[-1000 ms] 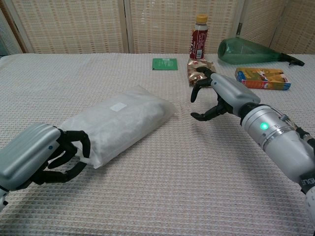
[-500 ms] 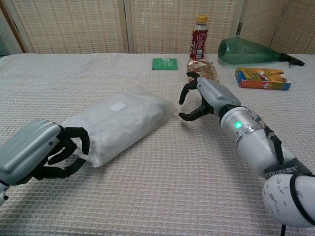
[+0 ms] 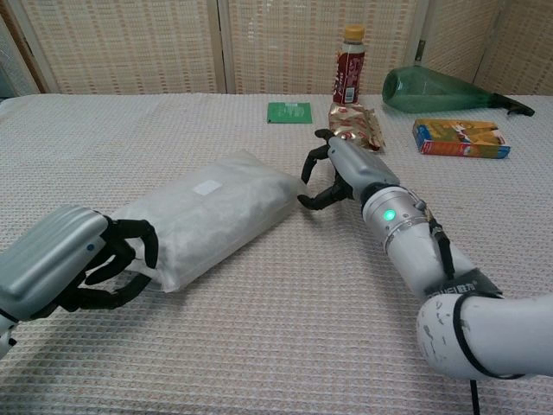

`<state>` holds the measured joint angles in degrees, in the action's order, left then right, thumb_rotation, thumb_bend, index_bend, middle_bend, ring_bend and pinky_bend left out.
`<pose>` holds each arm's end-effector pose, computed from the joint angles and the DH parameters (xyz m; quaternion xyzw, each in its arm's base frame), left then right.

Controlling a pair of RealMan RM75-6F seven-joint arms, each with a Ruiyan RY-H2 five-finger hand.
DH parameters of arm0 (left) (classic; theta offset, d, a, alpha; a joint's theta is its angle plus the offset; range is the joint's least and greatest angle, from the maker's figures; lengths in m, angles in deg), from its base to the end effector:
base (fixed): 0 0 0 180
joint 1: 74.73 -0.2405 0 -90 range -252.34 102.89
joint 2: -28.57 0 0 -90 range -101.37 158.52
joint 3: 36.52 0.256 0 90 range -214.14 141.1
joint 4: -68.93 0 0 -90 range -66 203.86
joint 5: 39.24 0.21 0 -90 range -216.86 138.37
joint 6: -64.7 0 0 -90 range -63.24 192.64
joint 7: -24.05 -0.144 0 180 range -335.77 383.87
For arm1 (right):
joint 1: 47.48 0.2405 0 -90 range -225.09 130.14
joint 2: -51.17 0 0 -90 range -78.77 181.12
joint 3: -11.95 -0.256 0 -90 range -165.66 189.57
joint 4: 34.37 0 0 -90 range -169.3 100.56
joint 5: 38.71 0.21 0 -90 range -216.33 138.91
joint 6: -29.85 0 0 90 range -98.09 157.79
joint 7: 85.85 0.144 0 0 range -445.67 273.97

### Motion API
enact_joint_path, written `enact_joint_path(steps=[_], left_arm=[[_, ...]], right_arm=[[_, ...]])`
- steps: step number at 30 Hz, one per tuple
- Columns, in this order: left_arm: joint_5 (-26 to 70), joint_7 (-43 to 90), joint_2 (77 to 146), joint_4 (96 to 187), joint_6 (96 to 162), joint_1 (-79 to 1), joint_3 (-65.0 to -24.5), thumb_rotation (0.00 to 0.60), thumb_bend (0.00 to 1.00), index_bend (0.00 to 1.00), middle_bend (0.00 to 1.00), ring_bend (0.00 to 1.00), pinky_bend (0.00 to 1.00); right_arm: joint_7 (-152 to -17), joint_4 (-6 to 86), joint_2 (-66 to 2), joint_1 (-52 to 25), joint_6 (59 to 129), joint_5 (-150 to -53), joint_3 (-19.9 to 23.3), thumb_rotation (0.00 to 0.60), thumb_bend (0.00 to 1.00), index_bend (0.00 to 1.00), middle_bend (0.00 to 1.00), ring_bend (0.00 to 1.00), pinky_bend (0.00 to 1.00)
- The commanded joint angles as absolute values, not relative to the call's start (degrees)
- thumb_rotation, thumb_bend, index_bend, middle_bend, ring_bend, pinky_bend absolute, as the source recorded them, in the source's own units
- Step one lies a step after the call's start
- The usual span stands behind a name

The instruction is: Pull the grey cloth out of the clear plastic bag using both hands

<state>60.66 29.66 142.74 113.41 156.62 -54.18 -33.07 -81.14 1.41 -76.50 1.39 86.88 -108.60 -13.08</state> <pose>-0.2176 0.2223 -0.0719 -0.6848 -0.2714 -0.5439 0.4019 -0.1175 -0.3776 -0.1325 0.5825 -0.4954 0.4845 0.4249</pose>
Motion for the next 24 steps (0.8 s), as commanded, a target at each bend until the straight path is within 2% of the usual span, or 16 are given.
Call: enact_joint_path(steps=[1, 15, 24], left_arm=[[60.56, 29.82, 142.65, 113.36, 156.52, -54.04, -33.21, 0.6, 0.57, 0.77, 1.0, 1.0, 1.0], [60.01, 30.65, 141.97, 112.5, 156.54, -53.76, -33.81, 0.6, 0.58, 0.77, 1.0, 1.0, 1.0], [57.88, 33.02, 140.22, 108.87, 156.33, -53.97, -35.43, 0.6, 0.59, 0.77, 1.0, 1.0, 1.0]], right_arm=[[-80.26, 0.55, -77.11, 2.08, 86.61, -108.2, -13.52, 0.6, 0.28, 0.54, 0.0, 0.0, 0.0], [-78.86, -1.69, -77.54, 2.73, 86.82, -107.22, -13.68, 0.6, 0.47, 0.65, 0.04, 0.0, 0.0], [-78.42, 3.73, -72.19, -1.15, 89.58, -107.33, -12.9, 0.6, 0.49, 0.66, 0.04, 0.0, 0.0]])
